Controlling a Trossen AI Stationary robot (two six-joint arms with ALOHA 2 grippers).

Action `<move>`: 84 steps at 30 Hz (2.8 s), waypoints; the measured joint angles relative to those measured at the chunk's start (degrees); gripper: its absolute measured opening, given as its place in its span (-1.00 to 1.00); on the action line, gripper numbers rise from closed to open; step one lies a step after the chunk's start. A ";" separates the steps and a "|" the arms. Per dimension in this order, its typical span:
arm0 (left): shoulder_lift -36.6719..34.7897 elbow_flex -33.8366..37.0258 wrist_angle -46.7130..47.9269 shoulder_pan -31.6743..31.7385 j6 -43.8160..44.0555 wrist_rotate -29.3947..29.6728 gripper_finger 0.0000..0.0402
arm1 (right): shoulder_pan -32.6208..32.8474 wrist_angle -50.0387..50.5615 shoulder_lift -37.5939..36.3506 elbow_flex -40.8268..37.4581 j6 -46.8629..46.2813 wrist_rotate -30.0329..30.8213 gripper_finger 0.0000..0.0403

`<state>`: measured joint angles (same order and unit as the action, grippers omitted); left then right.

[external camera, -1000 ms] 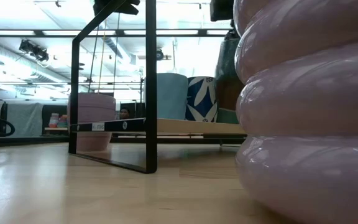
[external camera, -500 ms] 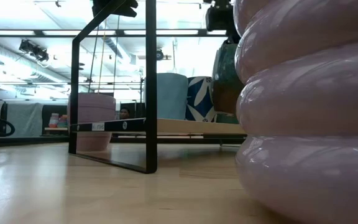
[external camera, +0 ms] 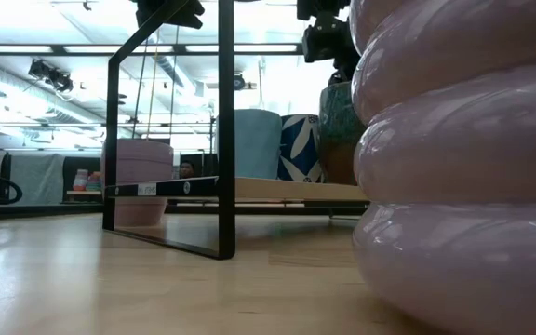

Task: Place coffee mugs
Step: Put the dark green mug on the shelf, then put the yellow mug on the shelf

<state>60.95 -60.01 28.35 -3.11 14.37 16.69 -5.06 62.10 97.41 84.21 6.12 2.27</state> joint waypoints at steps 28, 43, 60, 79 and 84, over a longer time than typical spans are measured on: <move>0.07 -0.02 0.21 0.00 0.06 -0.01 -0.29 | 5.76 18.23 -2.07 11.00 -4.89 3.40 -0.24; 0.09 -0.02 0.64 0.00 0.57 -0.02 -0.29 | 27.98 20.20 -15.98 -1.50 -40.02 2.93 -0.25; 0.11 -0.02 0.64 -0.01 3.02 -0.02 -0.29 | 52.87 20.11 -0.14 -1.61 -38.50 -5.34 -0.25; 0.11 -0.02 0.70 0.00 2.91 0.00 -0.29 | 61.25 17.86 8.04 -2.65 -8.54 2.09 -0.26; 0.11 -0.02 0.70 0.00 2.93 -0.02 -0.29 | 61.22 15.32 8.39 -5.73 -6.34 -0.20 -0.33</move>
<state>61.06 -60.03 29.05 -3.11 17.30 16.67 56.16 77.42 105.80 78.48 -0.21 2.07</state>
